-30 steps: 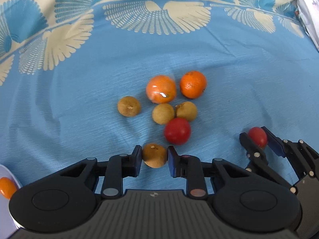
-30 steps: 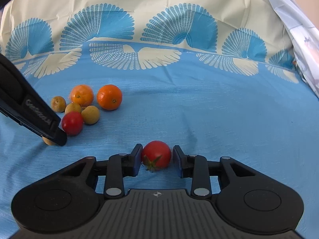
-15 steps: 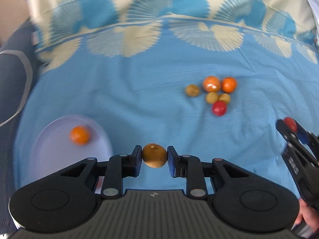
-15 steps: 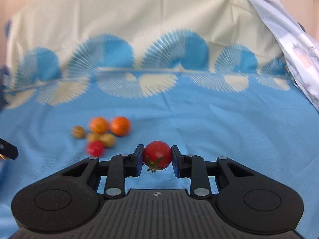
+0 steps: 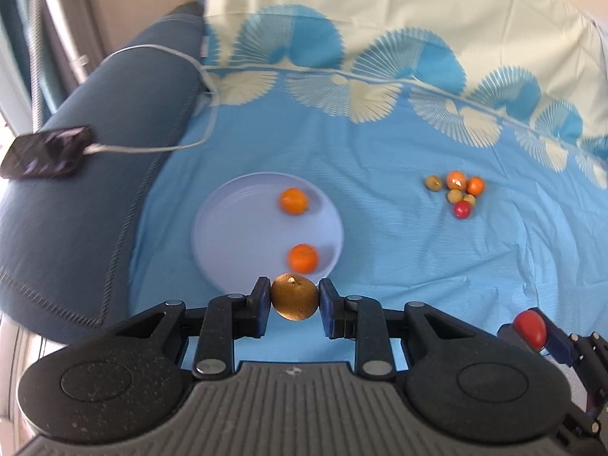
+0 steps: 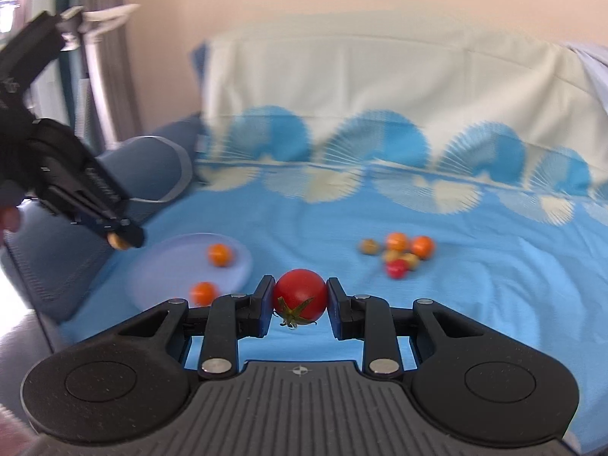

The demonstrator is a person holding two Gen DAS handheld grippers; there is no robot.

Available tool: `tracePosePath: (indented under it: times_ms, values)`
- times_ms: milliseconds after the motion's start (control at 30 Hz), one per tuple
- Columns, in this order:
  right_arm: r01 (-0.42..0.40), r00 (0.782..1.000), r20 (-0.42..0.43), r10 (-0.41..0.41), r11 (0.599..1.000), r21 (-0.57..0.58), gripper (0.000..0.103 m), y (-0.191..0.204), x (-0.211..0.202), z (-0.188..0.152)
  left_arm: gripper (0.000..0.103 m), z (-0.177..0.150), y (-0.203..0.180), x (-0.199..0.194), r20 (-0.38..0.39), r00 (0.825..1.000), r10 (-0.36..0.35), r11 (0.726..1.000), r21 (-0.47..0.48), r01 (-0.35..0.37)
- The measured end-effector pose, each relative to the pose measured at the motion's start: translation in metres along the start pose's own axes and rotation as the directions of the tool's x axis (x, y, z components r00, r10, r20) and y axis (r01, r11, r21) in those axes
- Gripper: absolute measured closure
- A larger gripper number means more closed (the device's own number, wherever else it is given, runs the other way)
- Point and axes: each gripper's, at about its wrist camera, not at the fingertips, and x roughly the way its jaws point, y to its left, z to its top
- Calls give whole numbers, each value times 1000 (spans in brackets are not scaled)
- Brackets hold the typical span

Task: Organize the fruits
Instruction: 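Carry the yellow fruit and red tomato over the blue plate with both tools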

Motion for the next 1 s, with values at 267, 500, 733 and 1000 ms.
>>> tracePosePath:
  times_ms: [267,500,733,1000]
  values:
    - [-102,994,-31,101,994,-35,73,53,-29,7,73,-37,57,-29,2,1000,-16,994,-104,16]
    - [-95,994,-55,91,994,-60,73,77,-38,5,73,-54,84,-37,9,1000,-23,991,-131,24]
    - [-91,994,-75,84,992,-86,73,86,-34,10,73,-52,97,-37,24,999,-41,983,-178,44]
    - [-93,992,-90,83,990,-105,73,89,-28,11,73,-46,101,-31,25,999,-48,981,-187,51]
